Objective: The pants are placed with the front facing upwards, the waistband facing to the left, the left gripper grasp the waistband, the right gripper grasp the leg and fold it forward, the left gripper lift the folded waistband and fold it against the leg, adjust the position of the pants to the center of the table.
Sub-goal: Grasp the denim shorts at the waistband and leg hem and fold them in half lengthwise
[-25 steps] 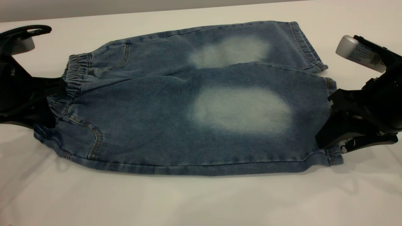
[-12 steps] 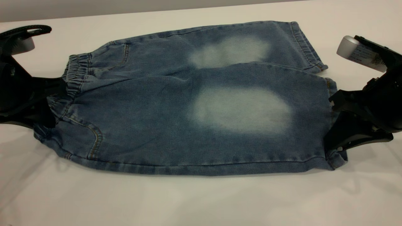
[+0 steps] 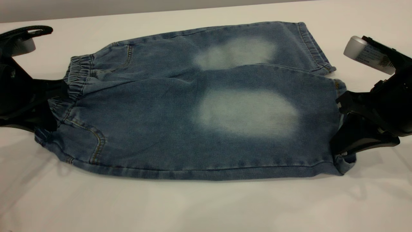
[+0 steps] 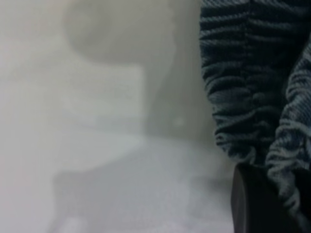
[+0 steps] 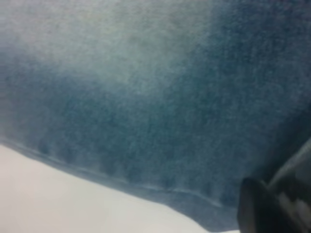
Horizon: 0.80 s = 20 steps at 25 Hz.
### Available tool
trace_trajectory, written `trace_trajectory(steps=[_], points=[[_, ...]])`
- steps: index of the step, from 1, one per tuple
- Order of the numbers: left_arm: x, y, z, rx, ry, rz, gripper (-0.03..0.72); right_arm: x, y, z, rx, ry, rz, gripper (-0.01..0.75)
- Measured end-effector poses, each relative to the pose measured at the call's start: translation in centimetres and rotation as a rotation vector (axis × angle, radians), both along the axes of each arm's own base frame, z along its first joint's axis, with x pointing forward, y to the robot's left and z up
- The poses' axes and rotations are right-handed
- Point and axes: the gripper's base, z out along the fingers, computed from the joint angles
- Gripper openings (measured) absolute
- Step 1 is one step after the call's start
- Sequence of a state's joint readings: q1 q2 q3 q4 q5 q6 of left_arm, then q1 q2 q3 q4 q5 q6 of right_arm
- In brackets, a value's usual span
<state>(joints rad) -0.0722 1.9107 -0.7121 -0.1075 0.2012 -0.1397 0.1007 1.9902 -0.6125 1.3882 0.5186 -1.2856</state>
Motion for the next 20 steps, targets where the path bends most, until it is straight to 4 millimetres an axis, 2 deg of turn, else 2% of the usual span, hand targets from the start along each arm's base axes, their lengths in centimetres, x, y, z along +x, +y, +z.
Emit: trace_trajectory(steps=[6,9,15,20], points=[[0.0,0.0,0.0,0.000,0.000,0.000,0.150,-0.1,0.1,0.1,0.015,0.004,0.005,0.272],[0.0,0.0,0.0,0.000,0.000,-0.001,0.150,0.0,0.0,-0.1,0.003,0.003,0.002,0.332],[0.0,0.0,0.0,0.000,0.000,-0.001,0.150,-0.3,0.1,-1.2,0.016,0.051,-0.012,0.346],[0.0,0.0,0.0,0.000,0.000,-0.001,0.150,-0.3,0.0,-1.4,0.004,0.042,0.002,0.291]])
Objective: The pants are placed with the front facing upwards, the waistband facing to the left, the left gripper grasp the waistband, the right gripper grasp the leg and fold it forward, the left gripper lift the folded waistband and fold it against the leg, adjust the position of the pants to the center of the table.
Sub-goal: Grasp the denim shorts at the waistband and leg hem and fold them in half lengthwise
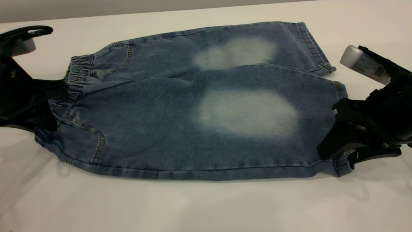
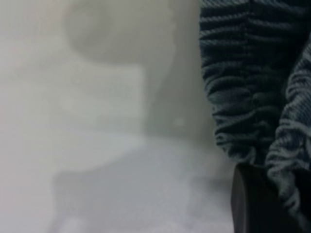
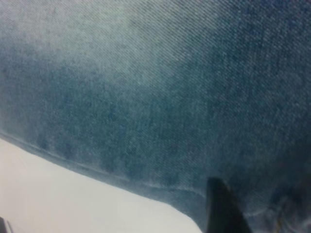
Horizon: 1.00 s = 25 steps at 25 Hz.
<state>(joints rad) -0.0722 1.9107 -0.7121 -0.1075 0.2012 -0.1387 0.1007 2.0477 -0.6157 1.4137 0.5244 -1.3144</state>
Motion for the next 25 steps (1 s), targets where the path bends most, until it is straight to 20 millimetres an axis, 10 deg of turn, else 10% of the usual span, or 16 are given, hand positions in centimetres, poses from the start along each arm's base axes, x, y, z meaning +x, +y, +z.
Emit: trace_trajectory(steps=[8,25], points=[[0.1,0.0,0.1,0.000,-0.001,0.000,0.150,0.2,-0.7,-0.4,-0.085,-0.023,-0.013,0.026],[2.6,-0.4,4.4,-0.011,-0.032,-0.040,0.148,1.7,-0.4,8.1,-0.034,-0.328,-0.033,0.011]])
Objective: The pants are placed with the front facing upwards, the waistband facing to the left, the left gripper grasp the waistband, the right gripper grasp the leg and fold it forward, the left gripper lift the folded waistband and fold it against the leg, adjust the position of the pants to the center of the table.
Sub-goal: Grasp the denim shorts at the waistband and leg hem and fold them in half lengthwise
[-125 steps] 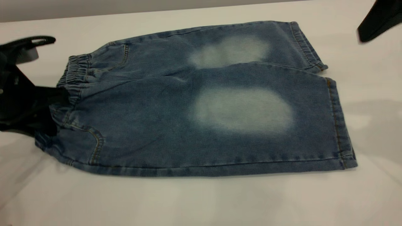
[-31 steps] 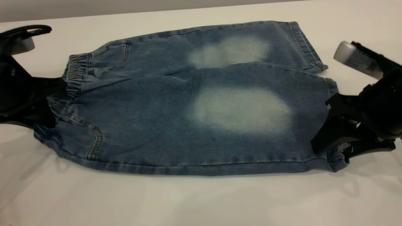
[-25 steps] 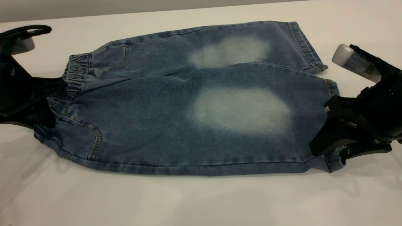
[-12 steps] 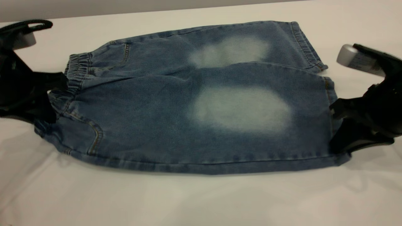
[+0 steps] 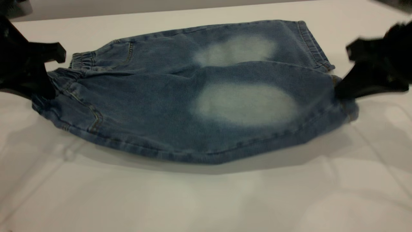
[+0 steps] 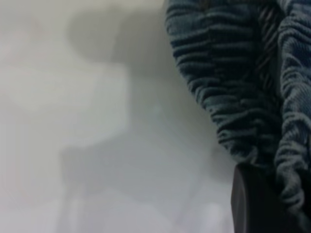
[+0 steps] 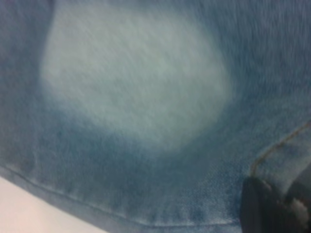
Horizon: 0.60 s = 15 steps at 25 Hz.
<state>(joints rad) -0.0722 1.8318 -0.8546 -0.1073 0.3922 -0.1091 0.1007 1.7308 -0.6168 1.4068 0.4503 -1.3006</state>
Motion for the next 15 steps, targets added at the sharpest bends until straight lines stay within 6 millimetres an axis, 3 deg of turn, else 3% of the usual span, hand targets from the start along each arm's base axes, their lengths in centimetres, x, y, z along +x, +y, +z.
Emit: trace_trajectory(steps=[5,15], points=[[1.1,-0.1,0.9,-0.002,-0.035,-0.006,0.148,1.3,0.3,2.4,0.033,-0.086,0.003,0.011],[3.7,-0.3,3.4,-0.006,-0.133,-0.017,0.148,4.7,0.6,4.4,0.034,-0.190,0.009,0.011]])
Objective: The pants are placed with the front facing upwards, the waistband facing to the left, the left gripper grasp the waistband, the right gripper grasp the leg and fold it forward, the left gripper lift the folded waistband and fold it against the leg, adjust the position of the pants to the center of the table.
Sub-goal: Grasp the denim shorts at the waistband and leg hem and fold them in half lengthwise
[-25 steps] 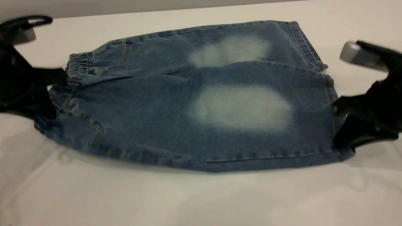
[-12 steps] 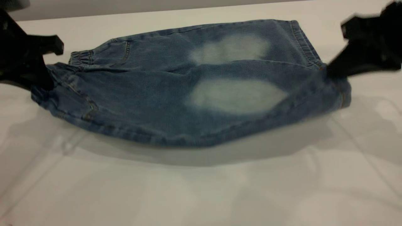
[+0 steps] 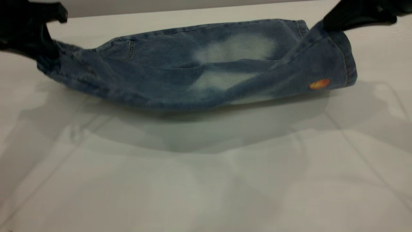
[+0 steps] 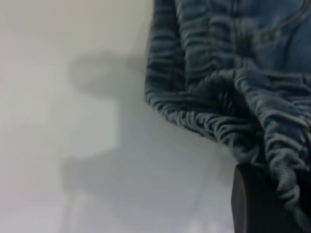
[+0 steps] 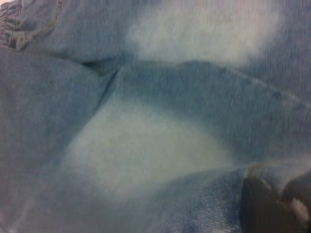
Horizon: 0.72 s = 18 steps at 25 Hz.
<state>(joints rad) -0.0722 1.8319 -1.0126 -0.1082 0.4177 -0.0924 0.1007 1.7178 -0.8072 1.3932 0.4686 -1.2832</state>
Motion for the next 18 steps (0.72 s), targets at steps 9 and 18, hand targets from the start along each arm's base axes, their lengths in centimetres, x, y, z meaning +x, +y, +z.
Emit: trace_trajectory(steps=[9,18], points=[[1.9,-0.1,2.1,-0.005,-0.086,-0.004,0.144,3.4,0.3,0.0,-0.008,-0.041,0.003,0.011],[3.2,-0.2,2.9,-0.013,-0.146,0.004,0.144,5.1,-0.1,1.4,-0.059,-0.120,-0.019,0.011]])
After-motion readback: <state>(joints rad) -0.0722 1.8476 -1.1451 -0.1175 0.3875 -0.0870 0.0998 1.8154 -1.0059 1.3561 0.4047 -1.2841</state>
